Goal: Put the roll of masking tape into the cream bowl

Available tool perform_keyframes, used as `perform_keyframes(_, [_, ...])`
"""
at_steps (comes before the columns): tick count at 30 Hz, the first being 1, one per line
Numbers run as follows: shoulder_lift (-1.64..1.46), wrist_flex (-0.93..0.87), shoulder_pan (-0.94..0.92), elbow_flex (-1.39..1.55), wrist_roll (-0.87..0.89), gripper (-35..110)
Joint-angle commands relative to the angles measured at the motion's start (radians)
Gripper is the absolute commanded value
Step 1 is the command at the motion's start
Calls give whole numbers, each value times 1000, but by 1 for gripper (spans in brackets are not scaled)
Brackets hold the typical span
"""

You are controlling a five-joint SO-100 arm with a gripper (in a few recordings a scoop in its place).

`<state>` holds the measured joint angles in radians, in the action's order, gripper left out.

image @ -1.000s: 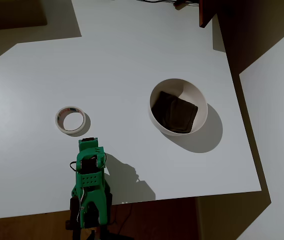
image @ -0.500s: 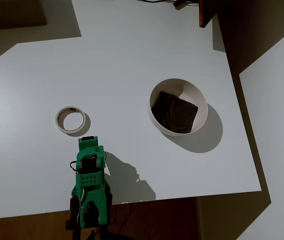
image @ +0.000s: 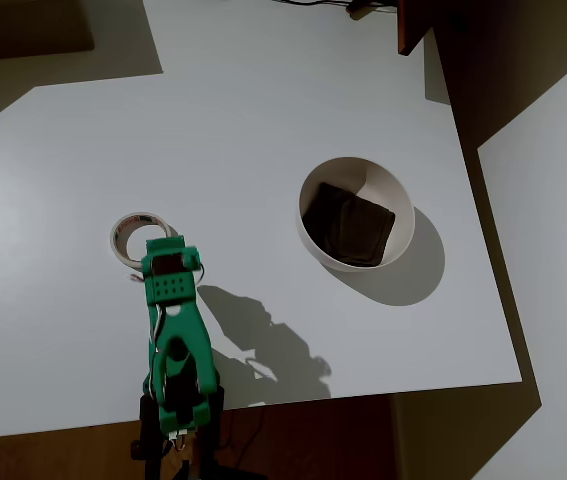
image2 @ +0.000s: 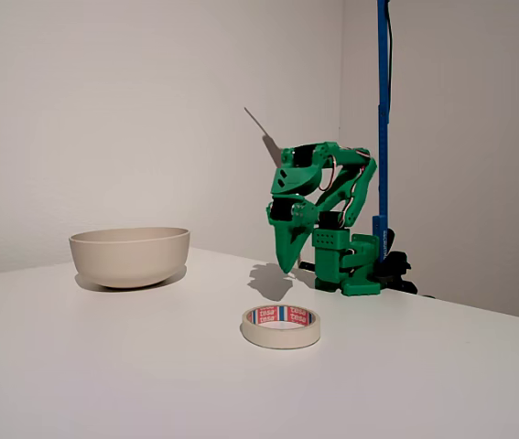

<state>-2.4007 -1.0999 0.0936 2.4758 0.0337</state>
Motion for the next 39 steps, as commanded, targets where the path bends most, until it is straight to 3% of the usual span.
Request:
perform_keyframes(1, [166, 26, 57, -123, -3, -8])
perform_keyframes(6, [147, 34, 67, -124, 35, 9])
perform_keyframes(39, [383, 121, 97, -196, 31, 12])
